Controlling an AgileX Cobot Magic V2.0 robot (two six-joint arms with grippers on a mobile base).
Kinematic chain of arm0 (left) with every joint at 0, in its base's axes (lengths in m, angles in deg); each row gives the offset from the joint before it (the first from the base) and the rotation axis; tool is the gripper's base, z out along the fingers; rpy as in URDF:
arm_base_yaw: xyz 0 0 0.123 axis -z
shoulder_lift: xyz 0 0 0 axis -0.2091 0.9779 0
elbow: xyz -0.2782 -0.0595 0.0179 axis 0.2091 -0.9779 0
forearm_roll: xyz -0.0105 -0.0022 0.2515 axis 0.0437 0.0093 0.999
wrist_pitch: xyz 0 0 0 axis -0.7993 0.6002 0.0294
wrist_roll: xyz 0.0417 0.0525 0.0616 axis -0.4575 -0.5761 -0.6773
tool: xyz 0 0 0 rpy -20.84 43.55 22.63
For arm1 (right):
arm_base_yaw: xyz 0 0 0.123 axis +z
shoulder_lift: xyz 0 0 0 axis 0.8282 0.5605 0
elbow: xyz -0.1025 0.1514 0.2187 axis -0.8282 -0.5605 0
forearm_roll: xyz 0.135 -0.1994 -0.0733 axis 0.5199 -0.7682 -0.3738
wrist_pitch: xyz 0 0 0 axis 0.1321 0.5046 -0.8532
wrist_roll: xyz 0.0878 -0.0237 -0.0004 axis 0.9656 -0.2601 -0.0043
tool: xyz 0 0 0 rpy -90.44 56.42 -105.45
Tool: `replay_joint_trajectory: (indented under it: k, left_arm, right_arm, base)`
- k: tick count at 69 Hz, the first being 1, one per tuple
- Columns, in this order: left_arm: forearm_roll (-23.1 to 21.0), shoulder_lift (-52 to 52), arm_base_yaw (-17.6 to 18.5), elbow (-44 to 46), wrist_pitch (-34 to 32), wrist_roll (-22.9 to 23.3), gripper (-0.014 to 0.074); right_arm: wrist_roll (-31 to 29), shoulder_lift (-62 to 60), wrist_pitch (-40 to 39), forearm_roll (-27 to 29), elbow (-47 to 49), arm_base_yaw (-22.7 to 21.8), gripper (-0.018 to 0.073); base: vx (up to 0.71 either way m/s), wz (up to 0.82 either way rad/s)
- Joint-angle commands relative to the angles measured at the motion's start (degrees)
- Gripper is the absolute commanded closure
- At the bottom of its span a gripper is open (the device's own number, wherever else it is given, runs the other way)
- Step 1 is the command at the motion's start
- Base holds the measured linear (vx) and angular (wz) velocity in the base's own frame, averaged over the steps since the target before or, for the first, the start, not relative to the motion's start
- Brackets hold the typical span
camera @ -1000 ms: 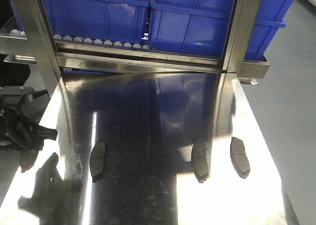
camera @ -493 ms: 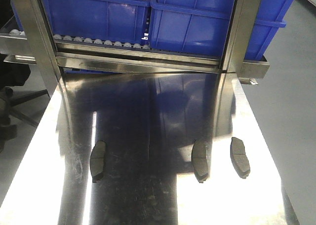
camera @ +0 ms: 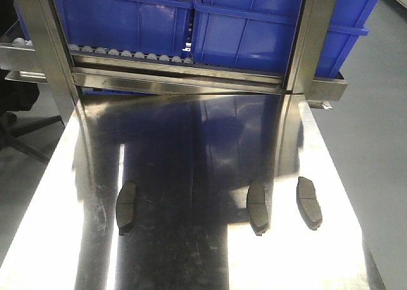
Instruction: Move and align brake pads A on conveyor
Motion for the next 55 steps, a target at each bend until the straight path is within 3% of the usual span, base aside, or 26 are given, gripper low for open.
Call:
replay_joint_trajectory:
  k: [1, 55]
  left_arm:
    - [-0.55, -1.6, 0.35, 1.54, -5.55, 0.2, 0.0602]
    - [-0.55, -2.22, 0.35, 1.54, -5.55, 0.2, 0.0602]
  right_arm:
    - [-0.16, -0.65, -4.37, -0.22, -0.19, -0.22, 0.0569]
    - [-0.16, -0.65, -4.37, -0.22, -0.19, -0.22, 0.0569]
  base:
    - [0.0, 0.0]
    - [0.0, 0.0]
